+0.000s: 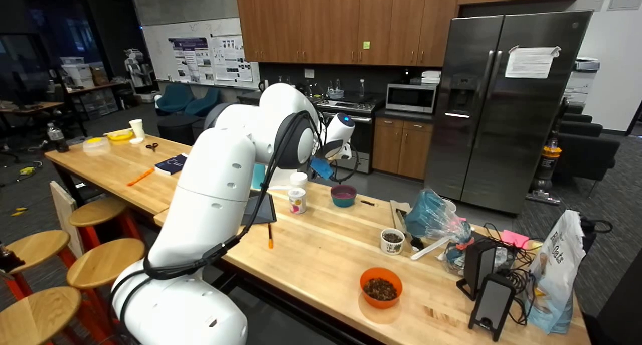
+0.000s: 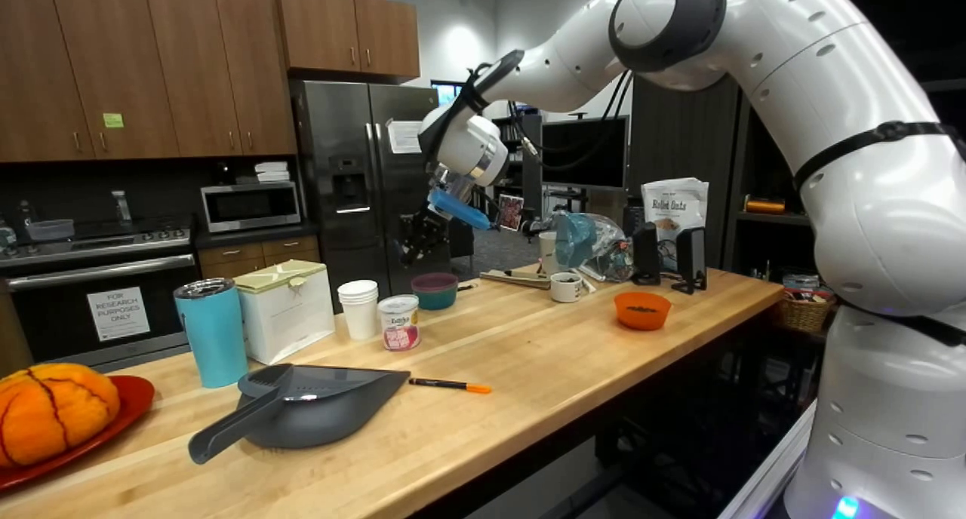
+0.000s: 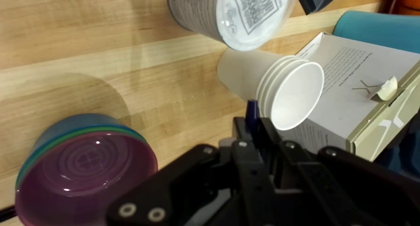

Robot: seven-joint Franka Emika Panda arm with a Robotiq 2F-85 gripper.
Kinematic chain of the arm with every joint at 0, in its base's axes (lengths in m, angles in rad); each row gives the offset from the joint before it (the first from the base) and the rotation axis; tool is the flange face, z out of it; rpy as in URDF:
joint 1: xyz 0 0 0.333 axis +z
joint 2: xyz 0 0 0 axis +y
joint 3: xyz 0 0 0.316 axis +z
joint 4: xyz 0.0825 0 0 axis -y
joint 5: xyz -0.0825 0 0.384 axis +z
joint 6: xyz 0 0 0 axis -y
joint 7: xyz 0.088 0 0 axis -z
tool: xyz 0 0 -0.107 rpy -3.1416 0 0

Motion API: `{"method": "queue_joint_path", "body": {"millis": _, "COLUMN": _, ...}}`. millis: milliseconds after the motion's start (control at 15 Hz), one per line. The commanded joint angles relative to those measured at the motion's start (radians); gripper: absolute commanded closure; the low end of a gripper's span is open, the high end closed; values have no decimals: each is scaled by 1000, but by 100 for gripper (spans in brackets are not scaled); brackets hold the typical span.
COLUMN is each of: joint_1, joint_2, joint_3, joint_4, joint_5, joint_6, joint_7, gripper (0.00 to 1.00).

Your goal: Put the pen in the bowl

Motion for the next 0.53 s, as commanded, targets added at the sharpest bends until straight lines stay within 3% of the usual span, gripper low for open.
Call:
{"method": "queue_joint_path", "body": {"millis": 0, "joint_1": -26, "joint_2": -70, "joint_3": 17, "joint_4": -90, "joint_5": 86, "joint_6": 8, "joint_7": -26, "gripper": 97}}
{"method": "queue_joint_path", "body": {"millis": 467, "joint_1": -35, "joint_2": -150, "joint_3": -20, "joint_4": -181, "joint_5": 203, "joint_6": -177, "joint_7": -52, "gripper": 97}}
